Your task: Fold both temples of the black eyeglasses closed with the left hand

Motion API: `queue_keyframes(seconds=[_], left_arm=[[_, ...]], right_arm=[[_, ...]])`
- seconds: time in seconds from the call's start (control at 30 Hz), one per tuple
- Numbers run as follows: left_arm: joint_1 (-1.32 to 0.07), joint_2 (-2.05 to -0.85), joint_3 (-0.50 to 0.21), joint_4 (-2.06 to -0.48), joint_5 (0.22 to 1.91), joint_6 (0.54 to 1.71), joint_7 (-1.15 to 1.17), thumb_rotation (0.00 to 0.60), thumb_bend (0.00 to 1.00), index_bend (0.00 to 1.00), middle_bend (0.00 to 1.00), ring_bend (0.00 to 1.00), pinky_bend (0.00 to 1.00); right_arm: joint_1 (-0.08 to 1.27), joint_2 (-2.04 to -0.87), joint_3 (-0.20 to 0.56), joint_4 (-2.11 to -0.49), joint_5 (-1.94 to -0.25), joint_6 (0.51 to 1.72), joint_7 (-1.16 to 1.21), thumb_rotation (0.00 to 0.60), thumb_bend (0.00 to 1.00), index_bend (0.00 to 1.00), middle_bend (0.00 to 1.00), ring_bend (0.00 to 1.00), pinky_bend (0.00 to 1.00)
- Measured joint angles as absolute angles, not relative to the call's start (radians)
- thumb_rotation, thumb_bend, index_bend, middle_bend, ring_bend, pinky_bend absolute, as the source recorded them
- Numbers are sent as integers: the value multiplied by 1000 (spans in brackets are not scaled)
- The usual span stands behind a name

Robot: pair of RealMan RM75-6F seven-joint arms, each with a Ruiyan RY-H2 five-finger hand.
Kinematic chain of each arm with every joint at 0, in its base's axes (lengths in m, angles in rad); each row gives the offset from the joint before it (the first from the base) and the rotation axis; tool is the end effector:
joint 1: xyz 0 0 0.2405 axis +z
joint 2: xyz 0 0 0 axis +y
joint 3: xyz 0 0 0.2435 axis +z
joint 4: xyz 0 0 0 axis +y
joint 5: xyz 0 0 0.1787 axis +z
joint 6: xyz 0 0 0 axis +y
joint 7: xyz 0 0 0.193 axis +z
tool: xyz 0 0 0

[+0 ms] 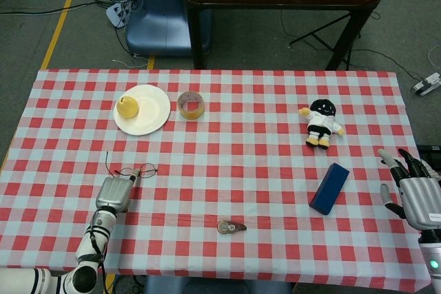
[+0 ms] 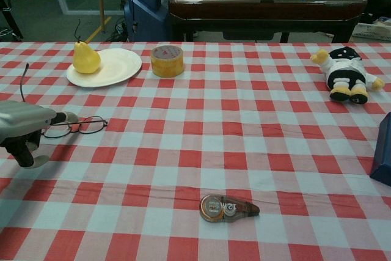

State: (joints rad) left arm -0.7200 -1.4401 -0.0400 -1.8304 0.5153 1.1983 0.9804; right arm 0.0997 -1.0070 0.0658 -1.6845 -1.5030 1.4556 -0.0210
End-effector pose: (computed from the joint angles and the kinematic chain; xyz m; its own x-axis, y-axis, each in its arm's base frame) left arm -0.2079 0.3150 0.0090 0.6541 0.4899 0.5763 0.7139 -0.1479 -0.6845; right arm -0.2762 -0.2327 0.2064 0.4497 -0.0061 0.8932 -0.8929 -0.0299 0.4493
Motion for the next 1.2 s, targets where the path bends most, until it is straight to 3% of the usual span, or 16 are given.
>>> queue_keyframes(seconds=[0.2, 0.4, 0.63, 0.8, 1.03, 1.2], left_arm=[[-719, -1431, -31, -1834, 523, 1202, 955, 600, 436, 0, 1000, 1000, 1000], [-675, -1395, -33, -1863, 644, 1226, 819, 600, 436, 0, 1000, 1000, 1000], [-624, -1261, 6, -1952, 758, 1207, 713, 600, 436, 8, 1000, 1000, 1000], [-605, -1153, 51, -2003, 796, 1145, 661, 600, 436, 103, 1000, 1000, 1000], [-586, -1080, 81, -2015, 814, 1115, 619, 600, 436, 152, 1000, 1000, 1000], [-581, -1101, 70, -1981, 762, 1179, 660, 600, 435, 109, 1000, 1000, 1000]], right_arm=[[94, -1011, 63, -1679, -1505, 1463, -12, 600, 491, 83, 259, 65, 145], [89, -1010, 63, -1675, -1504, 1468, -7, 600, 492, 83, 259, 65, 145], [95, -1017, 64, -1670, -1505, 1460, -5, 600, 492, 83, 259, 65, 145], [99, -1020, 65, -1668, -1501, 1450, -8, 600, 491, 83, 259, 65, 145], [103, -1023, 66, -1667, -1499, 1445, -11, 600, 491, 83, 259, 65, 145], [102, -1023, 66, -1667, -1497, 1446, -13, 600, 491, 83, 259, 65, 145]])
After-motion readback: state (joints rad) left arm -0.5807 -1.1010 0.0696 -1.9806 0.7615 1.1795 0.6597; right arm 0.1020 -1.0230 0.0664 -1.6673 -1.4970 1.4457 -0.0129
